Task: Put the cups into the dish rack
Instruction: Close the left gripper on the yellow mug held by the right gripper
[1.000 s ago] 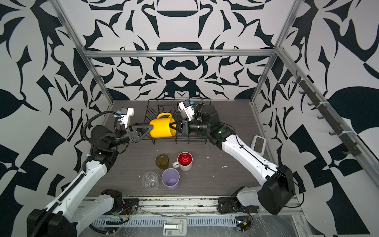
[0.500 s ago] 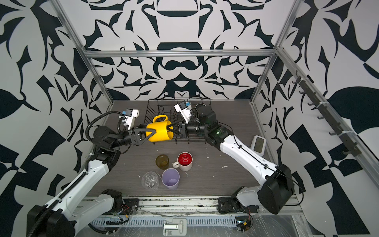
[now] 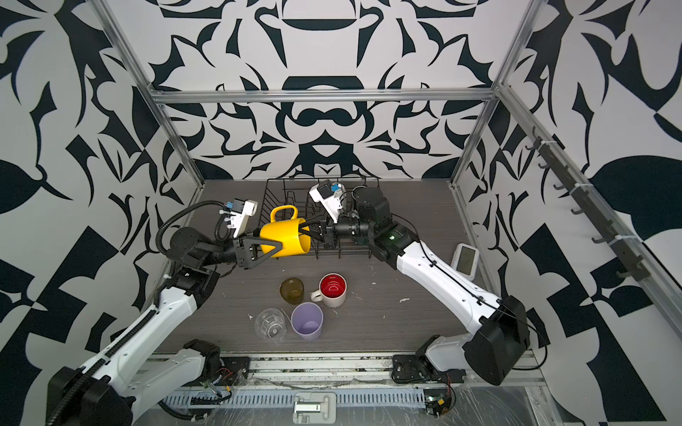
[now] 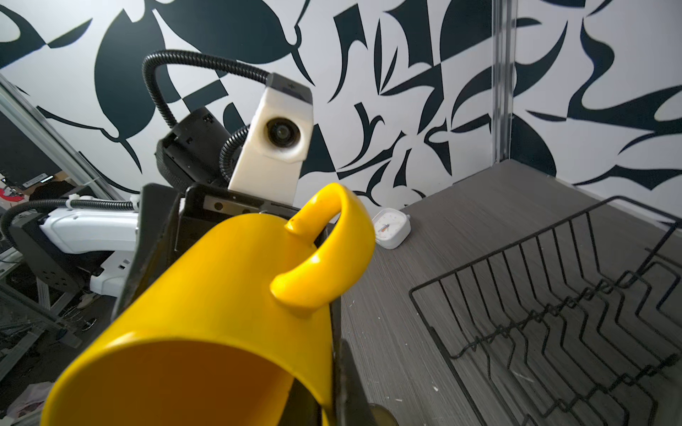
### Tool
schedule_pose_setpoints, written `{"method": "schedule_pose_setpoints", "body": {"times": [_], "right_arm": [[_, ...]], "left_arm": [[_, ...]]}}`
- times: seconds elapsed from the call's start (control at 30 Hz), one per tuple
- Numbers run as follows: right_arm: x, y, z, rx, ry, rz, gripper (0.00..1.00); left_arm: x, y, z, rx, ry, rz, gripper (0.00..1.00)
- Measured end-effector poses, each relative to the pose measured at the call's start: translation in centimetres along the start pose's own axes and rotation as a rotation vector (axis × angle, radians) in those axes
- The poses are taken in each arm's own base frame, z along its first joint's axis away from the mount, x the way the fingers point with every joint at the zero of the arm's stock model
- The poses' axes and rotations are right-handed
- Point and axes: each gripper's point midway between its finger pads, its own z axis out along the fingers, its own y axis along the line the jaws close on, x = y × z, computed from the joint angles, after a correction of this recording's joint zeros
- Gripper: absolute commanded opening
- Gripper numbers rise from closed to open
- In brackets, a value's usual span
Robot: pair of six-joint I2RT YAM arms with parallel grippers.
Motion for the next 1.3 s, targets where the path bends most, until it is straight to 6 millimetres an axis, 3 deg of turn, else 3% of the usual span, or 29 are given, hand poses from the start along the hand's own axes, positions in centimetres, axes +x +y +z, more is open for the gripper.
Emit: {"method": "schedule_pose_setpoints", "body": {"times": [0.63,0.9,1.03,1.1,1.17,1.23,1.3], "right_arm": [[0.3,0.2,1.8,-0.044,-0.008,-0.053,0.00],[-0.1,0.1,1.9,-0.039,-0.023,-0.063,0.00],[-0.2,0.2,1.9,-0.041,-0.028,-0.063,0.00],[-0.3,0.2,1.9,-0.042,-0.030,-0.063,0.00],[-0.4,0.2,1.9,-0.042,-0.033,-0.064,0.00],[-0.4,0.1,1.9,-0.039,-0.033,-0.063,0.00],[-0.4,0.1,1.9,-0.035,-0.033,-0.060,0.06]], "left_arm": [[-0.2,-0.6,0.2,0.016,0.003,-0.019,1.00],[-0.5,-0.7,0.2,0.022,-0.008,-0.015,0.94],[-0.7,-0.5,0.3,0.025,-0.011,-0.023,0.86],[-0.7,-0.6,0.4,0.033,-0.011,-0.020,0.76],[-0.8,-0.6,0.4,0.038,-0.012,-0.018,0.65],[-0.9,-0.7,0.4,0.041,-0.012,-0.020,0.46],[-0.9,-0.6,0.4,0.044,-0.010,-0.023,0.30]]}}
